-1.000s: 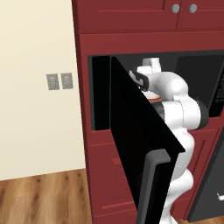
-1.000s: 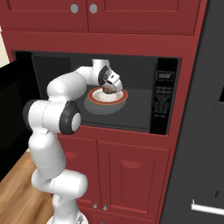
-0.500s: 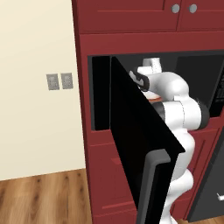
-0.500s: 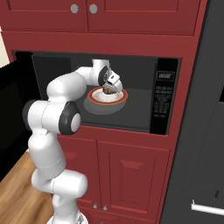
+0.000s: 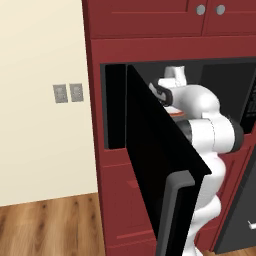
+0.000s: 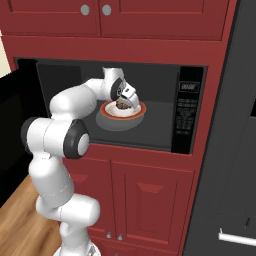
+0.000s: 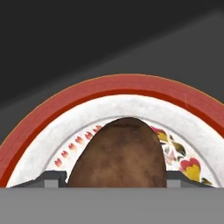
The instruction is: Retrieve the reheated potato from the microwave, then place the potato, cheese, and condiment on the cutting board.
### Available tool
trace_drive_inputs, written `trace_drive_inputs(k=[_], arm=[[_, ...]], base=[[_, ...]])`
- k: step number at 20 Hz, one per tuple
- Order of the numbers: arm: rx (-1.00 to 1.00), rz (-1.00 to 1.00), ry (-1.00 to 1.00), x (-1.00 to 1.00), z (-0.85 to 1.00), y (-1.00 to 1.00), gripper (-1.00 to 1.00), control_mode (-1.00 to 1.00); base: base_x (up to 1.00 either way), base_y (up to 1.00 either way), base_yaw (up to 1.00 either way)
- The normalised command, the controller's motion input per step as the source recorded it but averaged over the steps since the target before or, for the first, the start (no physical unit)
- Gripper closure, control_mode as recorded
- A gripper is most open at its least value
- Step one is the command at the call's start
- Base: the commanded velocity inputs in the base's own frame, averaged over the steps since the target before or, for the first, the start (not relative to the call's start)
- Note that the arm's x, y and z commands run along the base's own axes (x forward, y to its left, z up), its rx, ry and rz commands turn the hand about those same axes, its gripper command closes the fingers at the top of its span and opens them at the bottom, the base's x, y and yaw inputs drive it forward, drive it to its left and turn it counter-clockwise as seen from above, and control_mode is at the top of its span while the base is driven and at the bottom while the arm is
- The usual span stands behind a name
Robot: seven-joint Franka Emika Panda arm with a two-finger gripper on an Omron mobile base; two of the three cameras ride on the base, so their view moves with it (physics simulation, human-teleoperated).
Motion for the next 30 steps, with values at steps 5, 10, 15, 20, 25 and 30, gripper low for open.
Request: trace_drive_inputs(k=[5, 10, 15, 20, 25, 30], arm=[[0.0, 0.0, -0.15, -0.18, -0.15, 0.14, 1.0, -1.0], [0.0, 0.0, -0.18, -0.08, -0.02, 0.06, 1.0, -1.0], [0.0, 0.0, -0.09, -0.18, 0.13, 0.03, 1.0, -1.0], [0.0, 0.0, 0.0, -0.37, 0.16, 0.01, 1.0, -1.0], [0.0, 0.01, 0.0, -0.44, 0.36, -0.01, 1.0, -1.0], [0.0, 0.06, -0.11, -0.69, 0.12, 0.0, 1.0, -1.0]], base=[[0.0, 0.0, 0.0], [0.0, 0.0, 0.0], [0.0, 0.0, 0.0], [0.0, 0.0, 0.0], [0.0, 0.0, 0.0], [0.0, 0.0, 0.0]])
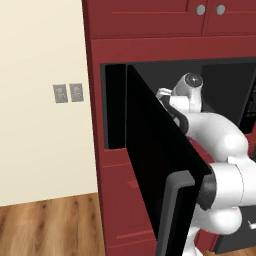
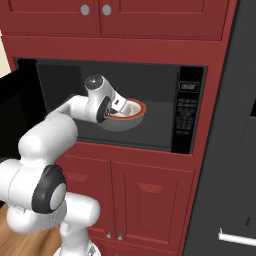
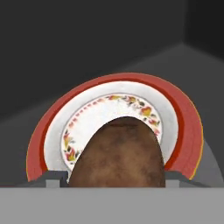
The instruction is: Retrieve the reheated potato from the microwave, then place the potato, cheese, and condiment on the cutting board.
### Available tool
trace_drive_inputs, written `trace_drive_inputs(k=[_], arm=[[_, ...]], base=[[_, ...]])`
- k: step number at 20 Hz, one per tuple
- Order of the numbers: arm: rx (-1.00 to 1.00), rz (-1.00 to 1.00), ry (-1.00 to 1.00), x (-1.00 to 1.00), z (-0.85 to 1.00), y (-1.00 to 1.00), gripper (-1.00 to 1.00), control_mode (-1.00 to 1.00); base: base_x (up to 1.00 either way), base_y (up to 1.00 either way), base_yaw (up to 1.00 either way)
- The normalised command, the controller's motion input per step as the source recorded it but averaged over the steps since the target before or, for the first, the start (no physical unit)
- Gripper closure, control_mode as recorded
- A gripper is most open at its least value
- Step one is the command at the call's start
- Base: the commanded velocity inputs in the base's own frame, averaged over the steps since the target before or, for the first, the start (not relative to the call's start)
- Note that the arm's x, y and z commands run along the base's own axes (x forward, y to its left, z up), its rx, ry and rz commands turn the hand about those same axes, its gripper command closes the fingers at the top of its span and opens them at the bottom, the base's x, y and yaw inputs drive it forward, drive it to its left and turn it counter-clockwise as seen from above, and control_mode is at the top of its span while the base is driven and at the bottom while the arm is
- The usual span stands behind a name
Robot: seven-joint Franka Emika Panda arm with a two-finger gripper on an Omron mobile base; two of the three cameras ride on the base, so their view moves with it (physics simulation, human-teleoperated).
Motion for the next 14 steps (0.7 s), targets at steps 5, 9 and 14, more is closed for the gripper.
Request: trace_drive_inputs(k=[5, 9, 14], arm=[[0.0, 0.08, -0.12, -0.69, 0.05, 0.0, 1.0, -1.0], [-0.02, 0.13, 0.06, -0.6, 0.35, 0.0, 1.0, -1.0], [-0.09, 0.2, 0.25, -0.6, 0.44, -0.01, 1.0, -1.0]], base=[[0.0, 0.0, 0.0], [0.0, 0.0, 0.0], [0.0, 0.0, 0.0]])
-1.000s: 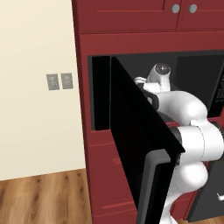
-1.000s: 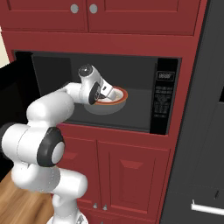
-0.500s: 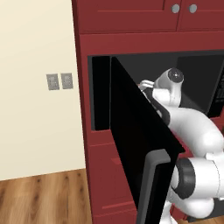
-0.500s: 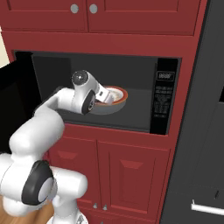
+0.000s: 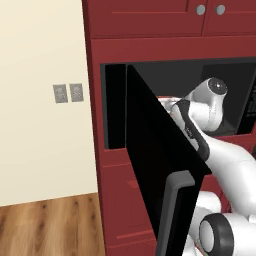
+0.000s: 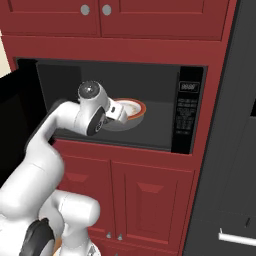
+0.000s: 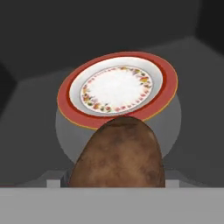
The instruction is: Retrieve the reheated potato from the microwave, then place the potato, cheese, and condiment on the cutting board.
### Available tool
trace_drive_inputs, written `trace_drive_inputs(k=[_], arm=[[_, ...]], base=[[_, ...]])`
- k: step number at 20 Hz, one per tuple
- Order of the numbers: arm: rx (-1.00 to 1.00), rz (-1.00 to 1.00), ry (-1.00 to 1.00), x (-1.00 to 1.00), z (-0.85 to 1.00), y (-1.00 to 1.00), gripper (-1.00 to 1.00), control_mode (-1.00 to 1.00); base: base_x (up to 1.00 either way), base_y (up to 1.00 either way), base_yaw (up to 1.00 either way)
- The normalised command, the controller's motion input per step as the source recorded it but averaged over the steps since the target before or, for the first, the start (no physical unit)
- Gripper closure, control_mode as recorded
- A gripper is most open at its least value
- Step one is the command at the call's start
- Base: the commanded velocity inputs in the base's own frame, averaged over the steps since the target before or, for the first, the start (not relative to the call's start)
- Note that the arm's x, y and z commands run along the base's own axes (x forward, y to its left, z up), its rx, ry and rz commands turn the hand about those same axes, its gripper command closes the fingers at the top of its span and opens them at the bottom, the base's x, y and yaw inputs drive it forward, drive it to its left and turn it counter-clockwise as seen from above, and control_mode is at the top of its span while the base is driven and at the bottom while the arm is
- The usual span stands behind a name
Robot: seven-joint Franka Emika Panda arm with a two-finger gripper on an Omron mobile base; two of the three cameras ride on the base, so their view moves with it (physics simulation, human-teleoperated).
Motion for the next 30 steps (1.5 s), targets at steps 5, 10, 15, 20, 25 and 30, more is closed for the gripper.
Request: trace_drive_inputs(k=[5, 10, 15, 20, 25, 30], arm=[[-0.14, 0.21, 0.17, -0.69, 0.29, 0.0, 1.0, -1.0], [-0.15, 0.13, 0.0, -0.9, 0.04, 0.0, 1.0, -1.0], [-0.06, 0.06, 0.0, -0.92, 0.07, -0.03, 1.0, -1.0], [0.0, 0.01, 0.0, -0.86, 0.14, -0.06, 1.0, -1.0], [0.0, 0.0, 0.08, -0.62, 0.17, -0.08, 1.0, -1.0], [0.01, -0.01, 0.24, -0.19, 0.05, 0.0, 1.0, -1.0]], base=[[0.0, 0.0, 0.0], [0.0, 0.0, 0.0], [0.0, 0.0, 0.0], [0.0, 0.0, 0.0], [0.0, 0.0, 0.0], [0.0, 0.0, 0.0]])
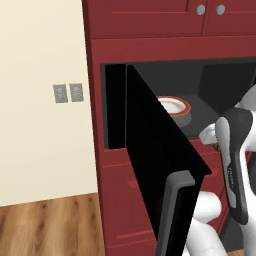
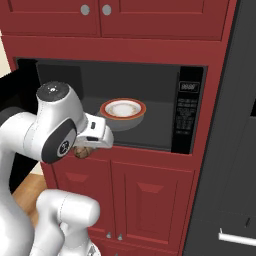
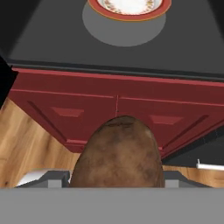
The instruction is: Retrieve the reheated potato from the microwave, then place the potato, cheese, and condiment on the cutting board.
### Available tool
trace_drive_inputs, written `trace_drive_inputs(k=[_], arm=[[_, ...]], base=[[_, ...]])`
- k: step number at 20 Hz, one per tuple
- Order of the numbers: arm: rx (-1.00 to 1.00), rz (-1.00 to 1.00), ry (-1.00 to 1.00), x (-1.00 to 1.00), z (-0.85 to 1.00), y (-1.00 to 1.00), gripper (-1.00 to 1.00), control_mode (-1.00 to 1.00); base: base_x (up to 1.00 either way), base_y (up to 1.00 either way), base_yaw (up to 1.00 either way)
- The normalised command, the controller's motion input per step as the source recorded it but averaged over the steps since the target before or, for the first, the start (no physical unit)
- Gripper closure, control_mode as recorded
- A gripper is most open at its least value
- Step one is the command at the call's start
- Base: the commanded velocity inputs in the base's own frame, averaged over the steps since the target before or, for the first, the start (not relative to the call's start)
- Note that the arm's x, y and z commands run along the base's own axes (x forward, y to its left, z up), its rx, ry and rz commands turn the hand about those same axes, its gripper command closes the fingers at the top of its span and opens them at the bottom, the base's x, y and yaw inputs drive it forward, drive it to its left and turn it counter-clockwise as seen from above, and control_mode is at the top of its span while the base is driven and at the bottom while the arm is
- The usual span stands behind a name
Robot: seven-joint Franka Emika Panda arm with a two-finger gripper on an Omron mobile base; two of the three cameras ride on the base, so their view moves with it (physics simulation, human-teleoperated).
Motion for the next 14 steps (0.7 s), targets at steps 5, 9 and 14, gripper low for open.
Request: trace_drive_inputs(k=[5, 9, 14], arm=[[0.03, -0.01, 0.04, -0.05, 0.0, 0.0, 1.0, -1.0], [0.0, 0.0, 0.0, 0.0, 0.0, 0.0, 1.0, -1.0], [0.0, 0.0, 0.0, 0.0, 0.0, 0.0, 1.0, -1.0]], base=[[0.0, 0.0, 0.0], [0.0, 0.0, 0.0], [0.0, 0.0, 0.0]])
